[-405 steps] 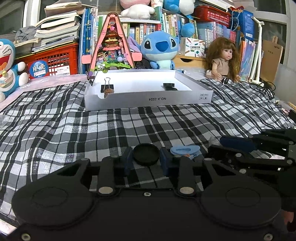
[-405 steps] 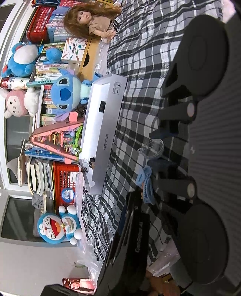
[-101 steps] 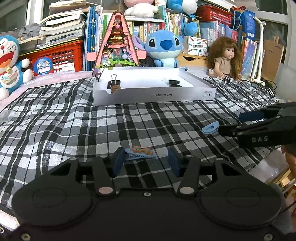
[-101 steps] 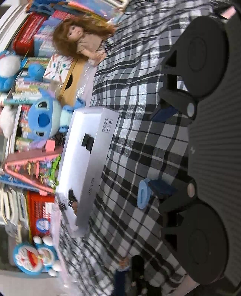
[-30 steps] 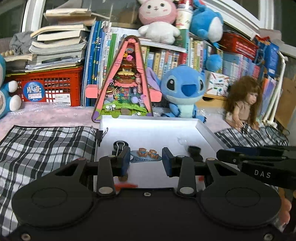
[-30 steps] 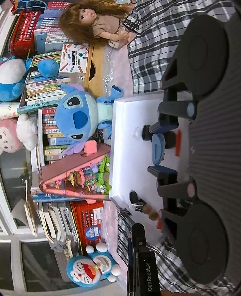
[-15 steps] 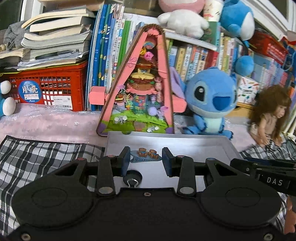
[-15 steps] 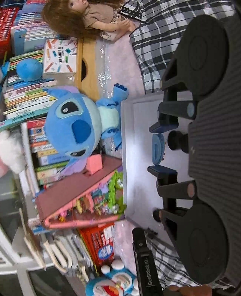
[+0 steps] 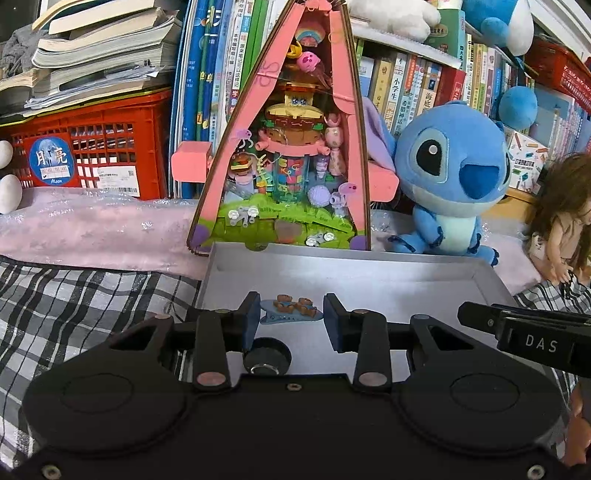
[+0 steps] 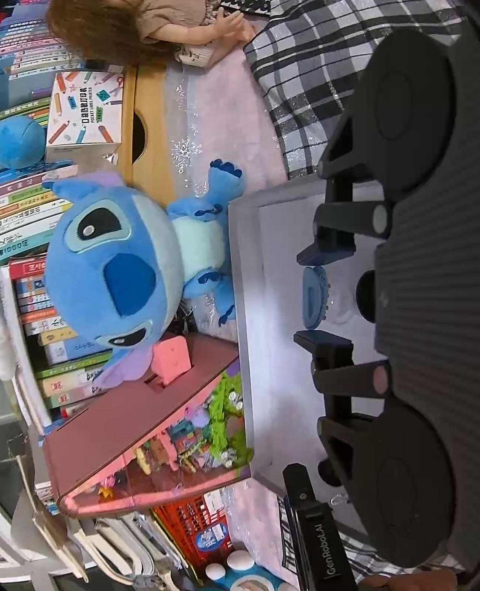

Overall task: Organize rigid objects
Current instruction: 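Carry the blue clip into the white box while the right gripper carries its clip there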

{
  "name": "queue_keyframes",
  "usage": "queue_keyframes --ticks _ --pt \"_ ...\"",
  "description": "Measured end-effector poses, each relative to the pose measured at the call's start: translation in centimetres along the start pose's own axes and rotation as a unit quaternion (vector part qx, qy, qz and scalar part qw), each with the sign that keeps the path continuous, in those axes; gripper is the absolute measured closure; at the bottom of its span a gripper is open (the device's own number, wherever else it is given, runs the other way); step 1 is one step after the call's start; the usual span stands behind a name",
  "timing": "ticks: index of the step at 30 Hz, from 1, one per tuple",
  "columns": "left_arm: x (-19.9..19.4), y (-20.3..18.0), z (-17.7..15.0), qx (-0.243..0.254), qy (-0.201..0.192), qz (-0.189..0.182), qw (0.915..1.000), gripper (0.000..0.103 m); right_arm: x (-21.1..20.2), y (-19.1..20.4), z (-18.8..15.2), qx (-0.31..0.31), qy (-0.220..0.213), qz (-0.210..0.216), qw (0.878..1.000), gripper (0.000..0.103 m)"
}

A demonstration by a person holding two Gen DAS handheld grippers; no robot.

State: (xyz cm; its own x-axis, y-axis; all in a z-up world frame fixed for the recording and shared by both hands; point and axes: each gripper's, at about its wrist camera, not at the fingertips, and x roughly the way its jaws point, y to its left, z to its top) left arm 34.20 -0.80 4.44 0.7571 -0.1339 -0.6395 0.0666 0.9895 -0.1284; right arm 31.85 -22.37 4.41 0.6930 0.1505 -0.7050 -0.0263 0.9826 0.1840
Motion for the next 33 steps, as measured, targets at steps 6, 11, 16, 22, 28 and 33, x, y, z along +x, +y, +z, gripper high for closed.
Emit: queue_keyframes --ticks 6,11,16,22,28,33 --pt "0.8 0.1 0.0 0.0 0.002 0.004 1.0 0.068 1.1 0.2 0.1 -0.003 -0.004 -0.003 1.0 0.059" --pt "1.3 0.2 -0.1 0.005 0.006 0.007 0.9999 0.068 1.9 0.7 0.1 -0.011 -0.005 -0.009 1.0 0.059" --pt "1.9 0.0 -0.5 0.01 0.011 0.011 0.9998 0.068 2.6 1.0 0.1 -0.015 -0.003 -0.016 1.0 0.059" --pt "2.3 0.1 -0.9 0.011 0.012 0.009 0.9998 0.068 3.2 1.1 0.0 -0.015 0.004 -0.021 1.0 0.059" --pt "2.8 0.1 -1.3 0.005 0.022 0.009 0.9997 0.068 3.6 0.8 -0.3 -0.007 0.012 -0.017 1.0 0.059" --pt "3.0 0.3 -1.3 0.0 0.029 0.008 0.9996 0.068 3.7 0.8 -0.3 -0.006 0.016 -0.015 1.0 0.059"
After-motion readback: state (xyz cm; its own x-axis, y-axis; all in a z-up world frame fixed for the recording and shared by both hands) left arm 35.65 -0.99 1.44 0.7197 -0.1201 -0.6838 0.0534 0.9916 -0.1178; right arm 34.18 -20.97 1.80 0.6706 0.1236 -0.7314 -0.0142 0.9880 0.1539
